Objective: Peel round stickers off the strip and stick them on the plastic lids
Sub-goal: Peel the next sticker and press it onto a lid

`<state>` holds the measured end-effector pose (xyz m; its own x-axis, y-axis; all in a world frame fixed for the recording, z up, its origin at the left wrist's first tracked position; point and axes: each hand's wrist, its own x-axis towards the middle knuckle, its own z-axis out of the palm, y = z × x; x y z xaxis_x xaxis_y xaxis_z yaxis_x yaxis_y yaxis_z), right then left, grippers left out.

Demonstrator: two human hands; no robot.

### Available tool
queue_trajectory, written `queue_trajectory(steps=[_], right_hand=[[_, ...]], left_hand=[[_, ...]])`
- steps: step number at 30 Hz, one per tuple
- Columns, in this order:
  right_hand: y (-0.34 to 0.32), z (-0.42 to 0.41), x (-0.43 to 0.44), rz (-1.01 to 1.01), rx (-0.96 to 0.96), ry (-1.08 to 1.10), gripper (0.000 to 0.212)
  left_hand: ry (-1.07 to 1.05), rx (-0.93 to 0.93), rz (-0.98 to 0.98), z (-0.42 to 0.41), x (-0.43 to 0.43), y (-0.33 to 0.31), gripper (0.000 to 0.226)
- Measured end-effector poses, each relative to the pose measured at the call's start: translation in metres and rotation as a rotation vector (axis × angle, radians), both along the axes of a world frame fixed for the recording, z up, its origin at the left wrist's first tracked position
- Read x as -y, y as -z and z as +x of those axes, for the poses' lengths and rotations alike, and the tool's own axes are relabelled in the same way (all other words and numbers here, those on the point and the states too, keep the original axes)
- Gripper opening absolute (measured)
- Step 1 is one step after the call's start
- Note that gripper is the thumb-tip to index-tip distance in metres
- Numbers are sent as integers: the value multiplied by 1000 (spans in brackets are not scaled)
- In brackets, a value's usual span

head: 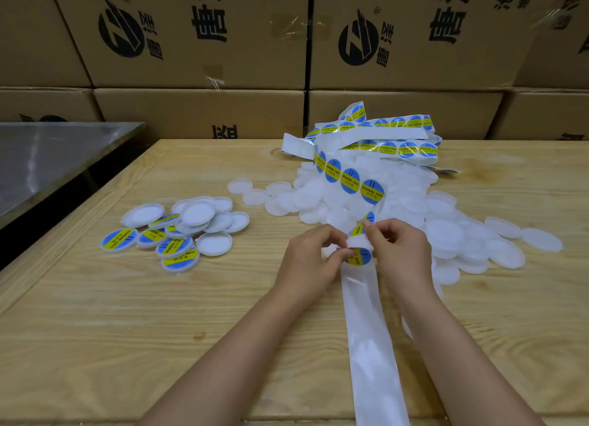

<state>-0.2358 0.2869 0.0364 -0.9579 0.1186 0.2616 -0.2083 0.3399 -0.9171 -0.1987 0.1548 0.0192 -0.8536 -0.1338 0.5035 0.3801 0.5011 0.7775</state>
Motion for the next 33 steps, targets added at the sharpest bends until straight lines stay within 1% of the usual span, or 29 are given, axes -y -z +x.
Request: queue_trajectory(steps=[3,5,8,11,14,16,17,18,20,23,26,28,31,32,33], right_hand=[[1,-5,-6,80,-33,97,17],[1,-10,-12,103,-16,149,16],[0,-14,-21,177,1,224,17],[-1,-14,-27,291,2,276,18],[-4,-10,-26,468,10,293,31],[-5,-7,-22,572,-79,240,41],[-6,-6,-19,571,-142,195,43],[-7,-4,-15,536,-201,148,41],[-6,-1,-9,448,-270,73,29],[-4,1,-4,331,-229,-13,12],[-4,1,-2,120,-112,-138,14],[-4,0,-2,40,-39,-201,13],[-3,-3,-4,-43,5,-200,14],[-3,-4,-5,-65,3,-180,15],[-2,-6,-5,-86,-7,-153,17]], left_hand=[[33,-14,18,1,-1,-1,13],[71,24,76,0,-1,-2,20],[155,132,226,1,-1,-3,28],[221,176,407,2,0,-7,23],[228,217,599,0,5,-10,19],[223,261,679,-1,7,-10,19],[222,273,700,-2,8,-10,19],[220,278,711,-3,8,-9,18],[206,279,718,-5,9,-8,17],[176,273,712,-7,8,-5,15],[171,270,724,-9,8,-2,14],[170,261,715,-10,7,-2,14],[148,236,685,-10,6,-1,10],[119,232,640,-10,5,-1,13],[75,234,553,-10,5,1,23]])
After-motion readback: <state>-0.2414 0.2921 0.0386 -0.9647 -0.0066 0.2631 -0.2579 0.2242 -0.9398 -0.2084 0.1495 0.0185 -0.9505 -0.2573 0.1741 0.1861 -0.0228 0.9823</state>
